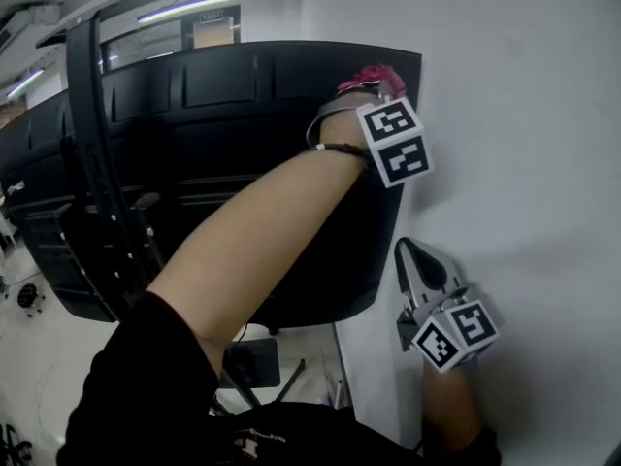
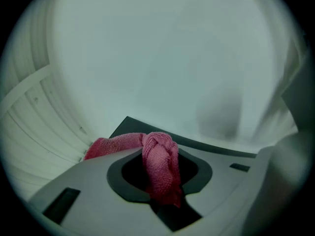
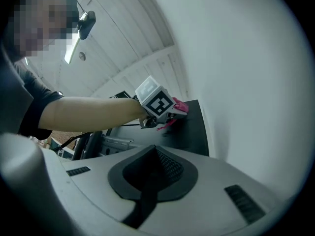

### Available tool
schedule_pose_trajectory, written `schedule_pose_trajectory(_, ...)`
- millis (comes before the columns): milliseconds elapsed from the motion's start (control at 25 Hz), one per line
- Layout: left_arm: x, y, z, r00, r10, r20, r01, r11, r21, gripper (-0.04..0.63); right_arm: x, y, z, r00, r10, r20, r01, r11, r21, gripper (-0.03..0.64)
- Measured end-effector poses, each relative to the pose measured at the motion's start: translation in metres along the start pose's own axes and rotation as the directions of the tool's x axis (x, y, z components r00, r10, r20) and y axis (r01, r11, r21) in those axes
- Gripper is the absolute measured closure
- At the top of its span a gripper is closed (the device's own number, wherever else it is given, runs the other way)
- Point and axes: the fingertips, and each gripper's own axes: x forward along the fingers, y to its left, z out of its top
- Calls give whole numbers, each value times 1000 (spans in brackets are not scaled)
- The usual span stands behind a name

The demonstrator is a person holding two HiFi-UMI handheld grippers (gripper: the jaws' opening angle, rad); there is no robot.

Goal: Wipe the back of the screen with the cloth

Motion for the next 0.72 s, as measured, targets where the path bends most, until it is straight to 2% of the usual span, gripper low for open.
schedule_pose_trajectory(120, 7, -25, 22, 995, -68, 72, 68, 998, -6, 497, -13, -7, -12, 998, -51, -29, 50, 999, -8, 614)
schedule_pose_trajectory(200, -9, -31, 26, 989, -95, 115, 94, 996, 10, 497, -14, -9, -16, 998, -54, -35, 54, 998, -11, 614)
schedule_pose_trajectory(280, -43, -26, 8, 986, -99, 135, 92, 994, 51, 497, -10, -5, -19, 999, -34, -36, 34, 999, -3, 614)
schedule_pose_trajectory(320, -64, -21, -12, 987, -97, 125, 89, 993, 71, 497, -7, -3, -21, 999, -20, -35, 20, 1000, 4, 614)
schedule_pose_trajectory(400, -113, -6, -79, 994, -94, 49, 88, 989, 121, 497, 0, 2, -25, 999, 9, -32, -8, 1000, 13, 614)
schedule_pose_trajectory(480, -159, 5, -164, 988, -102, -114, 121, 976, 182, 497, 5, 7, -28, 999, 34, -29, -34, 999, 16, 614)
schedule_pose_trajectory(560, -188, 9, -230, 950, -133, -284, 190, 964, 187, 497, 11, 12, -32, 998, 52, -25, -51, 998, 27, 614)
schedule_pose_trajectory(600, -193, 11, -251, 929, -147, -339, 216, 960, 176, 497, 14, 14, -33, 998, 58, -23, -57, 998, 34, 614)
schedule_pose_trajectory(640, -193, 13, -265, 915, -152, -373, 229, 959, 169, 497, 18, 16, -35, 998, 63, -20, -62, 997, 39, 614)
schedule_pose_trajectory(720, -185, 11, -270, 904, -162, -395, 247, 953, 175, 497, 22, 18, -37, 998, 67, -17, -66, 997, 44, 614)
